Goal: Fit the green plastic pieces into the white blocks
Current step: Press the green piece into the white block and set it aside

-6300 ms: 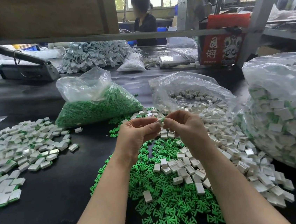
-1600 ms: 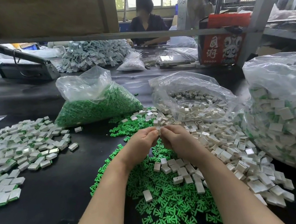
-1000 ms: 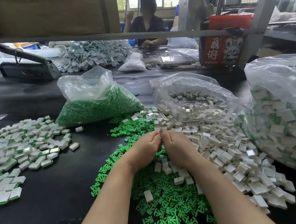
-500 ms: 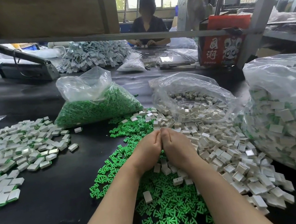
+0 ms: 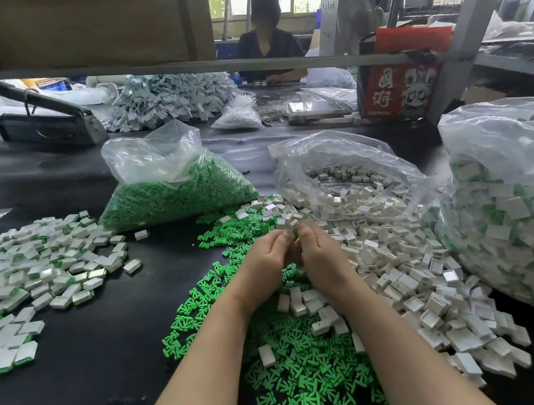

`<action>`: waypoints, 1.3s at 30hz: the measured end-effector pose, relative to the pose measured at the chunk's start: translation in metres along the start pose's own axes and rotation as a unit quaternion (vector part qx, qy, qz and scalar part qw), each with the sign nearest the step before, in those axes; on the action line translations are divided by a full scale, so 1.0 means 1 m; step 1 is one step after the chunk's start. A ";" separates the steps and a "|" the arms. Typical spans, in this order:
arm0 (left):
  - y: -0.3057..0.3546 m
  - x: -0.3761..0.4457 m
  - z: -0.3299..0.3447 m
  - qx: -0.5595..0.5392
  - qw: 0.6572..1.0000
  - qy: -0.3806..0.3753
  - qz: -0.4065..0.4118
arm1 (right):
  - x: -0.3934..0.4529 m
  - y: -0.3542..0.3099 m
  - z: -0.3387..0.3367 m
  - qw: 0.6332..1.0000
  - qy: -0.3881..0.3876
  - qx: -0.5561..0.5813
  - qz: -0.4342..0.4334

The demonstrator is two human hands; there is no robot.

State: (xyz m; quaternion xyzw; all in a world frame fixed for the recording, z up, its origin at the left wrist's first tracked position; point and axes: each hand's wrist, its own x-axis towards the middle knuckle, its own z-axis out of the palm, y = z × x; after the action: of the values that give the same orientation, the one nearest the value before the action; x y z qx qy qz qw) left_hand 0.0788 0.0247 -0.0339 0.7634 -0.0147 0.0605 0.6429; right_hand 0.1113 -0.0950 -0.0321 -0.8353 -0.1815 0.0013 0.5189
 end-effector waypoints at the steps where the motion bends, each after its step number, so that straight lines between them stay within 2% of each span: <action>1: 0.000 0.000 -0.001 -0.015 1.000 0.011 -0.003 | 0.001 0.000 -0.001 1.000 0.014 0.009 0.002; 4: -0.001 -0.001 -0.002 -0.026 0.999 0.032 -0.005 | -0.001 0.000 -0.004 0.998 0.045 -0.026 -0.038; 8: 0.001 -0.001 0.000 -0.046 0.999 0.029 -0.003 | -0.005 -0.004 0.000 0.986 0.033 -0.116 -0.115; 11: 0.002 -0.001 0.001 -0.046 0.999 0.027 -0.008 | -0.006 -0.006 0.004 0.978 0.032 -0.150 -0.139; 20: -0.003 0.001 0.006 -0.007 0.998 0.063 0.005 | -0.006 -0.010 0.008 0.982 0.037 -0.159 -0.097; 29: -0.001 0.000 0.006 0.029 0.995 0.087 0.023 | -0.007 -0.009 0.009 0.982 0.046 -0.154 -0.098; 36: 0.001 -0.002 0.004 -0.052 0.998 0.031 -0.011 | -0.001 -0.005 0.003 0.996 0.067 -0.043 -0.051; 39: 0.002 -0.003 0.002 -0.077 0.997 0.003 -0.018 | -0.002 -0.006 0.000 0.996 0.063 -0.048 -0.037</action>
State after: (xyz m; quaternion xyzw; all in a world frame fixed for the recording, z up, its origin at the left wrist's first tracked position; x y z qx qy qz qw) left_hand 0.0758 0.0223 -0.0329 0.7116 -0.0038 0.0495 0.7008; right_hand 0.1080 -0.0935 -0.0273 -0.8504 -0.1792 -0.0792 0.4883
